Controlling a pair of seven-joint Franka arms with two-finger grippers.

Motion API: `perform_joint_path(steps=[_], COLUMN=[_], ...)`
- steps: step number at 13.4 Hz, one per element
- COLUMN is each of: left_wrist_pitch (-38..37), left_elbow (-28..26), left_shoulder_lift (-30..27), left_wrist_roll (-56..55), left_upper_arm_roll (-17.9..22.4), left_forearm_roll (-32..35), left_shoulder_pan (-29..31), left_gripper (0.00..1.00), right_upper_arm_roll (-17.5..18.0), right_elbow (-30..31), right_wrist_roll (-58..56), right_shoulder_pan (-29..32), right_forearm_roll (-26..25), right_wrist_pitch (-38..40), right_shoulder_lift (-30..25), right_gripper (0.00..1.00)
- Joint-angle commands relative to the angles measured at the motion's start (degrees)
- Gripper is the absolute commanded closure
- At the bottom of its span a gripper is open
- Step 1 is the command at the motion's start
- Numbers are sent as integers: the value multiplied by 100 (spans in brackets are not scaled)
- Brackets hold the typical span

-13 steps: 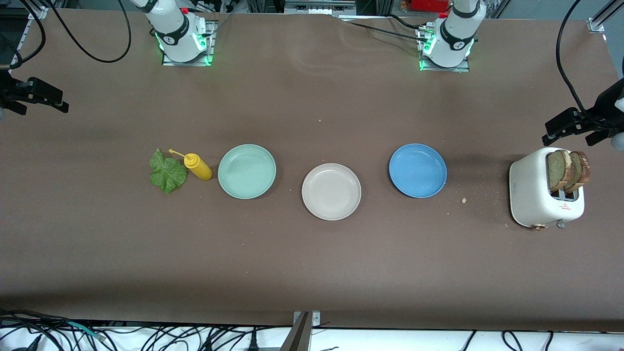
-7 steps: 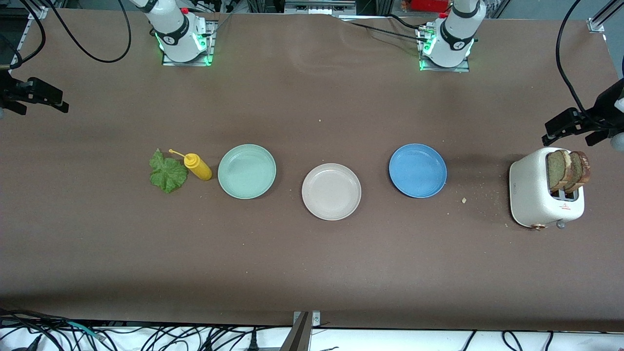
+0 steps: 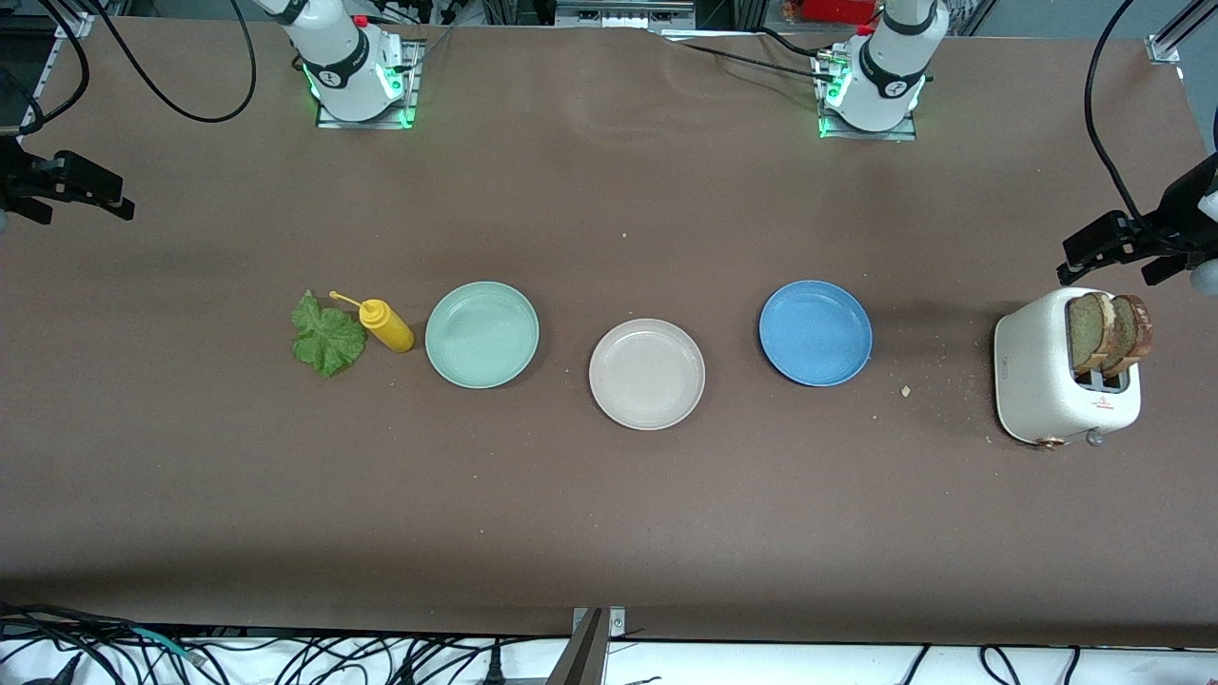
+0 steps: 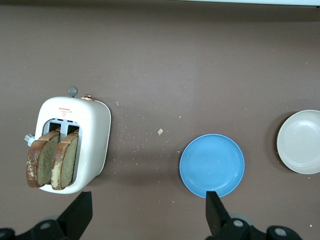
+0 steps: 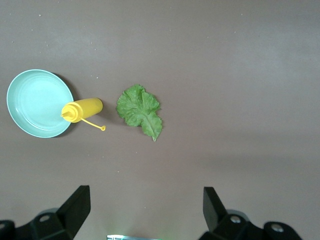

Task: Make sandwich in beige plate with both arms
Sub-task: 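Move the left gripper down over the toast slices in the toaster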

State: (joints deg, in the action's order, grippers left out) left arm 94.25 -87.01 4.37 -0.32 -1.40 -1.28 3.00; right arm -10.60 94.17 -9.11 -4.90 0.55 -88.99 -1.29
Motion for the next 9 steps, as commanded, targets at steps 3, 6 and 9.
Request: perform_joint_path(steps=[3,6,9], left_wrist_pitch=[364,900,1515], left_elbow=[-306,-710,-1185], left_shoulder_lift=[134,143,152], left_wrist_roll=[138,523,892], left_upper_arm_roll=[-10,-1,-1], left_forearm_roll=[312,313,295], left_shoulder_pan=[51,297,552], left_gripper=[0,0,0], right_upper_arm_roll=[-12,-12,-12], right_elbow=[-180,-180,-180], right_wrist_roll=[-3,-3,-3], right_shoulder_pan=[-37,-37,-37], right_forearm_roll=[-73,-73,-73], right_wrist_pitch=[136,145,136], right_shoulder_lift=[67,67,67], right_gripper=[0,0,0])
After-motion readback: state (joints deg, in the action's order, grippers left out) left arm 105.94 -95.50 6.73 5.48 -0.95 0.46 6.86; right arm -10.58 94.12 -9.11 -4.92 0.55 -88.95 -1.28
